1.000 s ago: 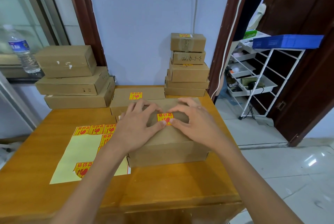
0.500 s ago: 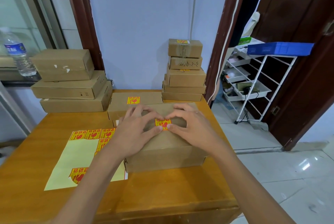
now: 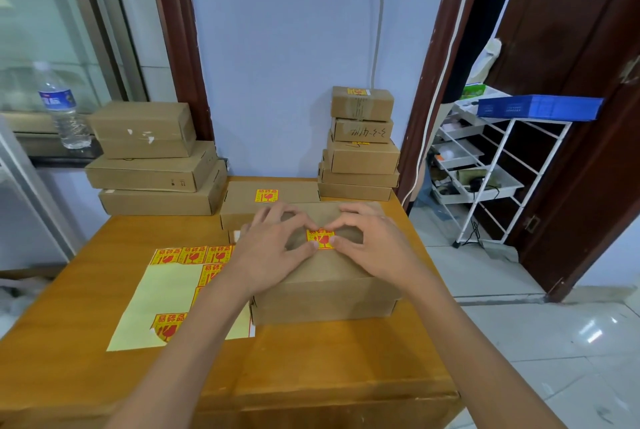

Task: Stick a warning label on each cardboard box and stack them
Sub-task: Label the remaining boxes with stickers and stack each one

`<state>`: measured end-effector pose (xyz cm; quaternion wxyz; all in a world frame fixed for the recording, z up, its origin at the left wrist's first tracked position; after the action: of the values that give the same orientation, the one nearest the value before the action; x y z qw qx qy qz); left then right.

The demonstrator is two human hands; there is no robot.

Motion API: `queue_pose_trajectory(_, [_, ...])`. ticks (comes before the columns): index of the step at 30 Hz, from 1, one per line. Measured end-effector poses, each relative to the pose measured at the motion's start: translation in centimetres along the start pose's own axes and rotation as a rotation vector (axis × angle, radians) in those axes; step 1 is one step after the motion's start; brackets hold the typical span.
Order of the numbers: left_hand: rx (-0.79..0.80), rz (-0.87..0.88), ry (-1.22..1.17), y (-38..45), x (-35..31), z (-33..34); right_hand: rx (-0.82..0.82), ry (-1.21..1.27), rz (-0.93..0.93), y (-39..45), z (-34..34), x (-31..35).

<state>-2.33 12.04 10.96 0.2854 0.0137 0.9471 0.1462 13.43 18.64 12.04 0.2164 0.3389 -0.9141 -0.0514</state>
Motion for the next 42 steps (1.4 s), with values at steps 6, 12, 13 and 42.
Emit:
queue_pose_trajectory(6, [-0.181,-0.037,-0.276,-0.7,0.7,-1.3,-0.116,0.114,0.013,-0.4,-1.0,-0.8])
queue_pose_trajectory(12, [-0.201,-0.093,-0.305,-1.1,0.8,-1.6,-0.037,-0.011,-0.011,-0.4,-0.4,0.2])
queue_pose_trajectory(13, [-0.208,-0.138,-0.348,-1.2,1.1,-1.9,-0.024,0.014,-0.007,-0.5,-0.6,0.2])
queue_pose_trajectory(42, [-0.351,-0.186,-0.202,-0.8,2.2,-17.2,-0.191,0.309,-0.092,3.6,-10.8,3.3])
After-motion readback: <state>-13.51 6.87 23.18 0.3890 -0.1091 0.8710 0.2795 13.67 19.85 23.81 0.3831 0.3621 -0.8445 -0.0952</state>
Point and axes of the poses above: each hand's wrist, its own y-axis towards the middle knuckle, its own z-axis out of the palm, x = y × z, the point moved 9 cm from there along y, towards the middle knuckle, and after that the axes turned 8 degrees about -y, right-handed, at the moved point
